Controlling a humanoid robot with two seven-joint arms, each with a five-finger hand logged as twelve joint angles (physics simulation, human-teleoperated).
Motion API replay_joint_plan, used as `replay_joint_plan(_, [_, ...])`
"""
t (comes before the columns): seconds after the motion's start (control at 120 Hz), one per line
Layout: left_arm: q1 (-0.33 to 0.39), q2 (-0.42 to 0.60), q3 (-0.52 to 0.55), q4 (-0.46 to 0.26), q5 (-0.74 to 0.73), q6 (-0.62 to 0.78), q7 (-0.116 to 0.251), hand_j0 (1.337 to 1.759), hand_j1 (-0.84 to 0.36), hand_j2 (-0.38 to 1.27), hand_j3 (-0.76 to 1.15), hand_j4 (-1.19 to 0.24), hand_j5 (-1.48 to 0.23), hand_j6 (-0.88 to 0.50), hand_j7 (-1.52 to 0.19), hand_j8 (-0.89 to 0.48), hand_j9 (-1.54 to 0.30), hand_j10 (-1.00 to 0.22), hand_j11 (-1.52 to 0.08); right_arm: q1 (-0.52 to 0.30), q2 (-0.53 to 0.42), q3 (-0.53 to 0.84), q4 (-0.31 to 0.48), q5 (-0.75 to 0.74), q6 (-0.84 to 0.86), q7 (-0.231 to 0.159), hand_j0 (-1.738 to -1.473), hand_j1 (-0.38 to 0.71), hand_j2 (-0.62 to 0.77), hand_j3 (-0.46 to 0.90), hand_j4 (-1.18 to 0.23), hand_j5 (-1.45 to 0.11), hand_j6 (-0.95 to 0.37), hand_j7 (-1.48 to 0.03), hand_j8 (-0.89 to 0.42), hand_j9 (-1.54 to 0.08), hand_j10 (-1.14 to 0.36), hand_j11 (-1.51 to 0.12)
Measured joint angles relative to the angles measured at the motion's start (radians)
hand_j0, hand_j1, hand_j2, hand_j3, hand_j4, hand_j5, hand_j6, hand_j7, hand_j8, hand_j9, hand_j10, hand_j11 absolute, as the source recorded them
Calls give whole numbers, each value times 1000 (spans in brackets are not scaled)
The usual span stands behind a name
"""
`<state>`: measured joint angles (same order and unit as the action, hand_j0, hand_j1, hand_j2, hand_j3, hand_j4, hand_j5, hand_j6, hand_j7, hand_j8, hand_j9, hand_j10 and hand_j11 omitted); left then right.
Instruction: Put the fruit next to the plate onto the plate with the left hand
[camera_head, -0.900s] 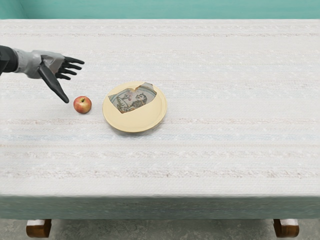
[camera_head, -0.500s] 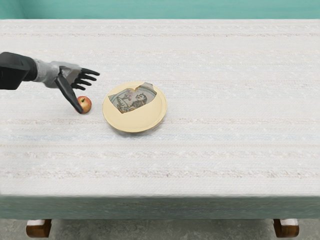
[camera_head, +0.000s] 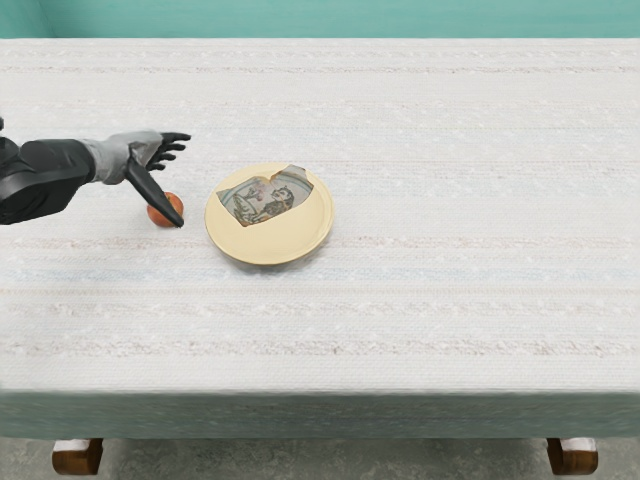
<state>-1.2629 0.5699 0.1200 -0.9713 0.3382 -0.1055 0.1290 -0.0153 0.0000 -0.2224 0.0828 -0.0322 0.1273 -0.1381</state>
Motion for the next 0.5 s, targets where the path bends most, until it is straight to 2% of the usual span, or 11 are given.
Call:
replay_joint_plan(0.233, [45, -19, 24, -98, 65, 260, -36, 1658, 339, 3, 0, -10, -12, -11, -12, -11, -12, -10, -12, 0, 0, 0, 0, 0, 0, 0, -1658, -349, 0, 0, 0, 0, -1, 0, 0, 0, 0, 0])
replay_joint_plan(0.35, [64, -22, 39, -118, 77, 310, -67, 1658, 339, 3, 0, -10, -12, -10, -12, -10, -12, -10, -11, 0, 0, 0, 0, 0, 0, 0, -1658, -349, 0, 0, 0, 0, 0, 0, 0, 0, 0, 0])
replay_joint_plan(0.5, [88, -42, 45, -125, 82, 339, -88, 1658, 325, 5, 0, -21, -27, -22, -27, -22, -27, -21, -27, 0, 0, 0, 0, 0, 0, 0, -1658, -349, 0, 0, 0, 0, 0, 0, 0, 0, 0, 0])
